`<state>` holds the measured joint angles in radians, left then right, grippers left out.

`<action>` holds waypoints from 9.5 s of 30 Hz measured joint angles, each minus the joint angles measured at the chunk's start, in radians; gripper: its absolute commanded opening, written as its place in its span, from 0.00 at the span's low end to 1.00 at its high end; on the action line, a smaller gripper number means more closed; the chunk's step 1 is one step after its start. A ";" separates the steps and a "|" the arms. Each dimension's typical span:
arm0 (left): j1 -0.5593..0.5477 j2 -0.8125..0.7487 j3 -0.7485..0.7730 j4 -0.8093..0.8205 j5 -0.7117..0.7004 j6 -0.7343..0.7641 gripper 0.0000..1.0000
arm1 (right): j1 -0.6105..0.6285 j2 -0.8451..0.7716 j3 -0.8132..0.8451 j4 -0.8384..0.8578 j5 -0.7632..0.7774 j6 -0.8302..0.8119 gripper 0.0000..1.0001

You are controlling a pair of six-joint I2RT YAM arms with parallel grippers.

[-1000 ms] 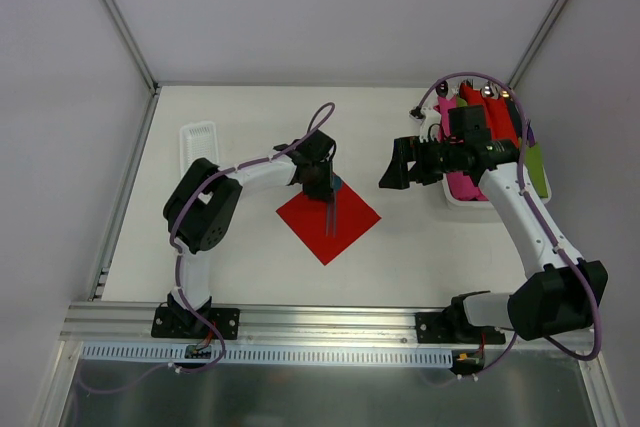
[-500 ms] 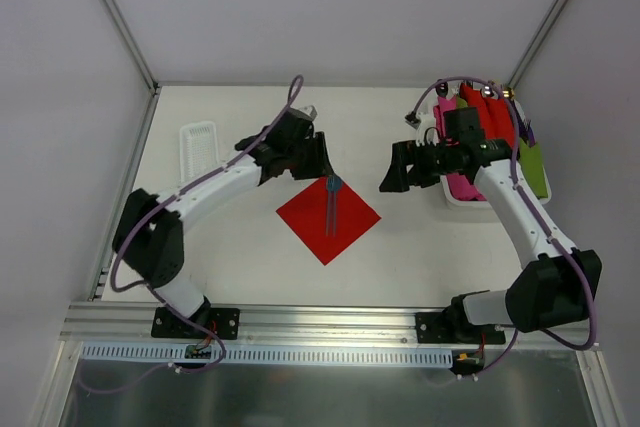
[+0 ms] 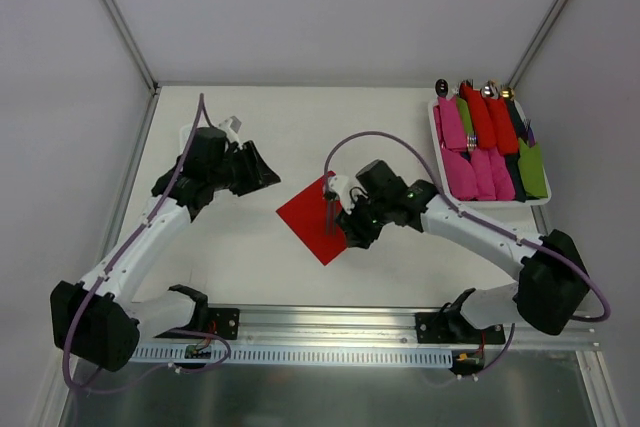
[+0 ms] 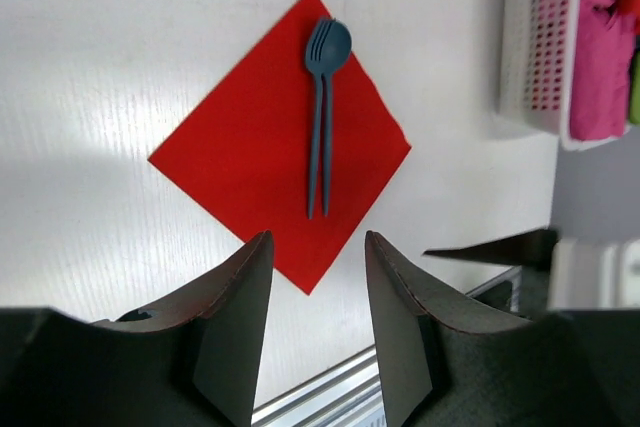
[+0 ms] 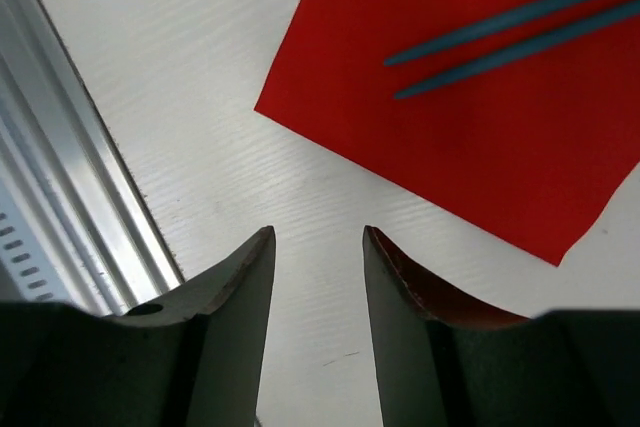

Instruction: Place the utensils on the paper napkin and roll it up

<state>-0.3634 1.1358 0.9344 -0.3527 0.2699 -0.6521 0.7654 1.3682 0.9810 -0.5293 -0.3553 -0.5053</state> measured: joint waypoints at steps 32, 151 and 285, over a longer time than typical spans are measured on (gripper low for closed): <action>0.161 -0.110 -0.032 -0.029 0.127 -0.014 0.43 | 0.328 0.337 0.024 0.231 0.248 -0.082 0.46; -0.084 0.545 -0.488 0.987 0.166 -0.544 0.00 | -0.278 0.572 0.629 -0.217 -0.322 -0.164 0.28; -0.265 0.590 -0.698 1.455 -0.027 -0.718 0.03 | -0.272 0.610 0.053 0.407 -0.477 0.677 0.11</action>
<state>-0.6285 1.7256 0.2359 1.1027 0.2432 -1.3701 0.4934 1.9778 1.0344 -0.1223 -0.8326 0.1719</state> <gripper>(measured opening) 0.042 0.108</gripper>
